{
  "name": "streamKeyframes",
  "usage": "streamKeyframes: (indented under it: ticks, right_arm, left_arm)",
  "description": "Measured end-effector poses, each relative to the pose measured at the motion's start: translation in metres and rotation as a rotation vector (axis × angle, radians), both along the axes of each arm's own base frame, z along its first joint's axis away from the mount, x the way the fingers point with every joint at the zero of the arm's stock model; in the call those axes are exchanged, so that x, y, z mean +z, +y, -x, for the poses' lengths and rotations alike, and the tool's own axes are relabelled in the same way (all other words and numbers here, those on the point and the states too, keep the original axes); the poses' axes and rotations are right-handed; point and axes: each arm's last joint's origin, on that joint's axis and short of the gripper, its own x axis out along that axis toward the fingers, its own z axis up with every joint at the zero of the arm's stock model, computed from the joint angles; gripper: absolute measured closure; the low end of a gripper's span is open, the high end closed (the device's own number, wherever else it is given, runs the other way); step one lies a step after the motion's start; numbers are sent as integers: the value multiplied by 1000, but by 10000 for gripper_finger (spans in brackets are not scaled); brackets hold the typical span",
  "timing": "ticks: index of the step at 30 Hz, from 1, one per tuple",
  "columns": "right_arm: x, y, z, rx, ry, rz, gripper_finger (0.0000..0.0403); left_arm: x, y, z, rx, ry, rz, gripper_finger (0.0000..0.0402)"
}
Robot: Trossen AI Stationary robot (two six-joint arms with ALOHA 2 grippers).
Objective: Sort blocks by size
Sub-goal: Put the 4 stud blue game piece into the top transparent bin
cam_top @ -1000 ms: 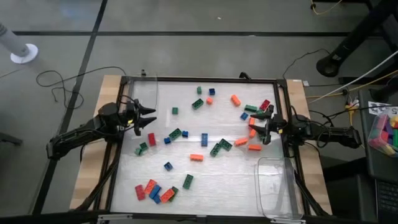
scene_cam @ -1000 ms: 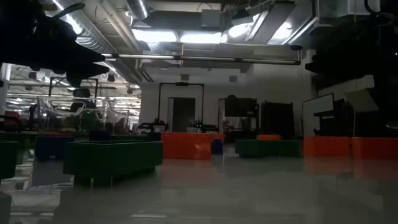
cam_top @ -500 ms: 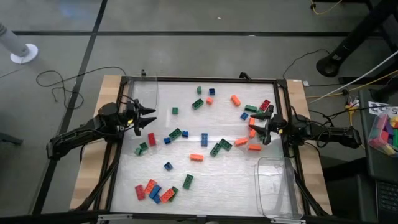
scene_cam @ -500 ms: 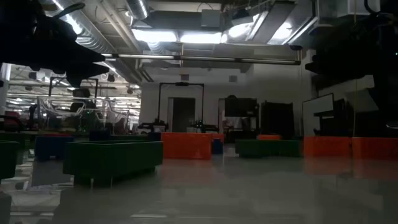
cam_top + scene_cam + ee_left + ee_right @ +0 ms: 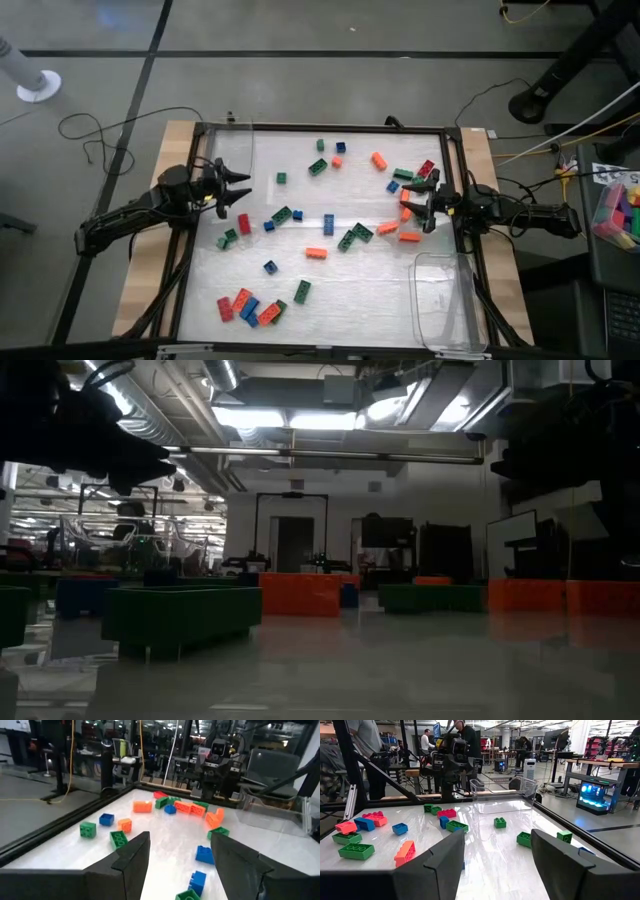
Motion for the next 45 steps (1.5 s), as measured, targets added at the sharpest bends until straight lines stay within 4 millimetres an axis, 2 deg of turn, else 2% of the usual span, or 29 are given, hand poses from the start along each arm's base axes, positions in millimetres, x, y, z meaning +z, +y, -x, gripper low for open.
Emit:
streamKeyframes:
  ticks: [3, 7, 13, 20, 23, 28, 37, 45]
  right_arm:
    - [0, 0, 0, 0, -2, -1, 176]
    - [0, 0, 0, 0, -2, -2, 176]
    - [1, 0, 0, -1, -14, -2, 176]
    - [2, 0, 0, -2, -23, -1, 176]
    - [5, 0, 0, -1, -55, -8, 176]
    - [14, 0, 1, 4, -157, -49, 176]
    - [18, 0, 2, 5, -203, -48, 176]
    - [18, 0, 2, 6, -204, -48, 176]
  left_arm:
    - [5, 0, 0, 1, -65, 41, 204]
    - [14, 0, 0, -1, -150, -21, 204]
    - [25, -1, 2, -10, -263, 4, 204]
    - [38, -3, -4, -51, -327, -136, 204]
    - [43, -4, -13, -93, -224, -143, 204]
    - [42, -6, -37, -170, 59, -75, 204]
    - [21, -13, -76, -232, 546, 36, 204]
    - [8, -23, -92, -245, 751, 118, 204]
